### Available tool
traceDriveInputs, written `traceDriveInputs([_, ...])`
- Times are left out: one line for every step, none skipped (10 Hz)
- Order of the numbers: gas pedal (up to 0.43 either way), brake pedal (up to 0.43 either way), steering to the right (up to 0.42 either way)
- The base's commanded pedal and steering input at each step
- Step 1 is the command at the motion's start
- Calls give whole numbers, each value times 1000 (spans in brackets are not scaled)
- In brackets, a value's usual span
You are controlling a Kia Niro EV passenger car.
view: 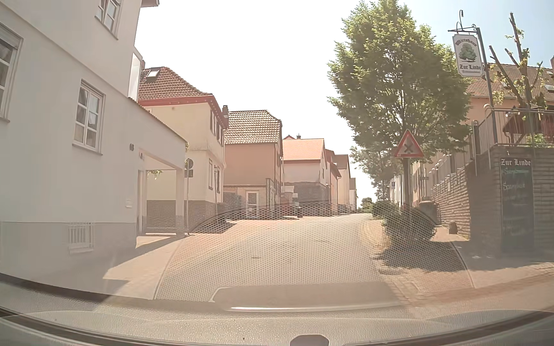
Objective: Follow the waypoints while adhering to traffic rules and regulations
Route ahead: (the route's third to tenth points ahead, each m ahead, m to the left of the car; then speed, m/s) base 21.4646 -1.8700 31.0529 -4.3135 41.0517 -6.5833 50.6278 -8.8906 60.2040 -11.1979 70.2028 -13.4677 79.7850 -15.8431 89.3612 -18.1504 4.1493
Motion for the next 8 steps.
traceDriveInputs([59,0,11])
traceDriveInputs([59,0,12])
traceDriveInputs([59,0,15])
traceDriveInputs([67,0,20])
traceDriveInputs([87,0,25])
traceDriveInputs([110,0,31])
traceDriveInputs([130,0,38])
traceDriveInputs([138,0,46])
